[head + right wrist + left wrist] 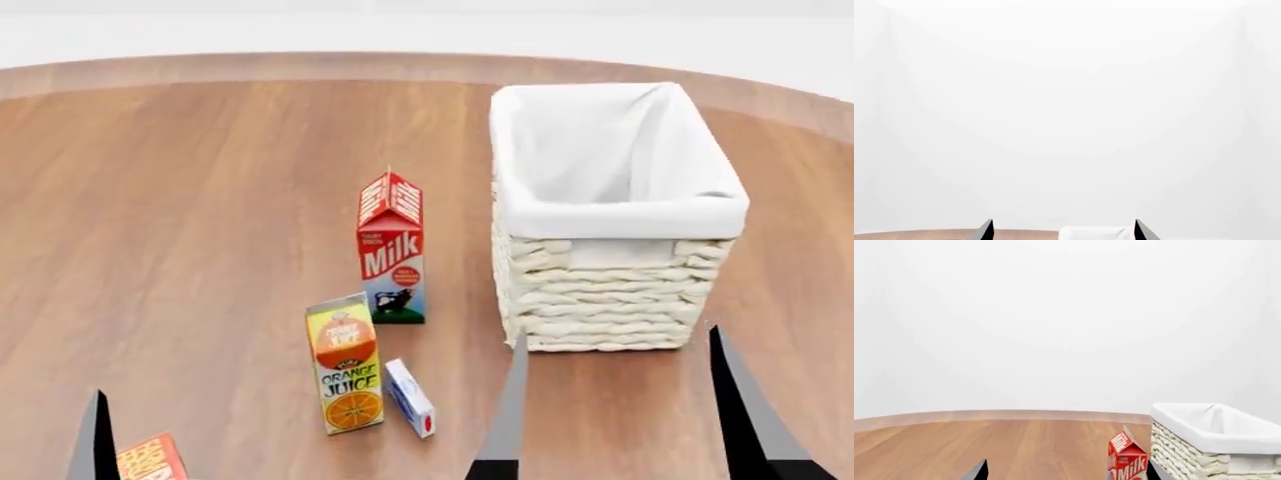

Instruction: Pick up the tomato sauce, and put it in the basket.

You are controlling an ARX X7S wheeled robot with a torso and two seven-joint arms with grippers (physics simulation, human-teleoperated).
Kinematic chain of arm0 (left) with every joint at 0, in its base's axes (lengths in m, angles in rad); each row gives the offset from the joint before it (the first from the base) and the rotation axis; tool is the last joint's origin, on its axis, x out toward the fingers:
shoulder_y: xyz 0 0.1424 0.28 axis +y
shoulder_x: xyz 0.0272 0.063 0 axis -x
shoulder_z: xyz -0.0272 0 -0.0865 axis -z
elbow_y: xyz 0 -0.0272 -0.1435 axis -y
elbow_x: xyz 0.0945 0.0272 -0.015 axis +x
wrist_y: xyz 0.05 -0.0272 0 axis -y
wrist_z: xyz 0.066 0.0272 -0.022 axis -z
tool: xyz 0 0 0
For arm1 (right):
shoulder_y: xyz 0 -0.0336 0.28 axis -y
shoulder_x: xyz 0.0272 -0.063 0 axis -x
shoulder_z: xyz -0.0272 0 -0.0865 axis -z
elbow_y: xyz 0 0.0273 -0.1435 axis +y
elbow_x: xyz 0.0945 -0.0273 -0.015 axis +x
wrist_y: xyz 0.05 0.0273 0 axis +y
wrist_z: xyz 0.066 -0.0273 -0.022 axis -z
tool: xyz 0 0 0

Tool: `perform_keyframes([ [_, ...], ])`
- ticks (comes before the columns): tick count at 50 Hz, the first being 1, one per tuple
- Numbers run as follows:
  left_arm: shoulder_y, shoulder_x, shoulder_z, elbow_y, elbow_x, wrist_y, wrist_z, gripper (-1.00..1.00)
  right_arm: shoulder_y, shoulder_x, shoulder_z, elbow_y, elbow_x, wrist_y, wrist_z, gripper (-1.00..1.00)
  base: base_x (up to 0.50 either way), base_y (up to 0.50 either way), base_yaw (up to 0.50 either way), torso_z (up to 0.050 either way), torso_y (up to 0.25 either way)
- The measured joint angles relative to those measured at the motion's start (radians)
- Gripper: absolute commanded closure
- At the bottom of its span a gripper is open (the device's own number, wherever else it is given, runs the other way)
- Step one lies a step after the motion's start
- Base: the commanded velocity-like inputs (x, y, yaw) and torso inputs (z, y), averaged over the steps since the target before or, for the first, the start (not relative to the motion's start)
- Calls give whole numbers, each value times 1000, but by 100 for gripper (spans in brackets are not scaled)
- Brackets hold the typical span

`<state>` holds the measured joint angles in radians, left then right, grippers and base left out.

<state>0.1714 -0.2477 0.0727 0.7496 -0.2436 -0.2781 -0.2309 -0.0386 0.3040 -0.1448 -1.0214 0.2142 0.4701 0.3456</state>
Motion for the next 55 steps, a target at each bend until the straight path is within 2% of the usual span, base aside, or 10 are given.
perform_keyframes([
  [41, -10, -39, 26, 17, -41, -14, -45, -100, 2, 23, -11, 22, 60, -41, 27, -100, 112, -500, 0, 0, 0],
  [55, -10, -48, 34, 12, -49, -8, -55, -100, 16, 39, -34, 24, 48, -16, 43, -100, 477, -99, 0, 0, 1],
])
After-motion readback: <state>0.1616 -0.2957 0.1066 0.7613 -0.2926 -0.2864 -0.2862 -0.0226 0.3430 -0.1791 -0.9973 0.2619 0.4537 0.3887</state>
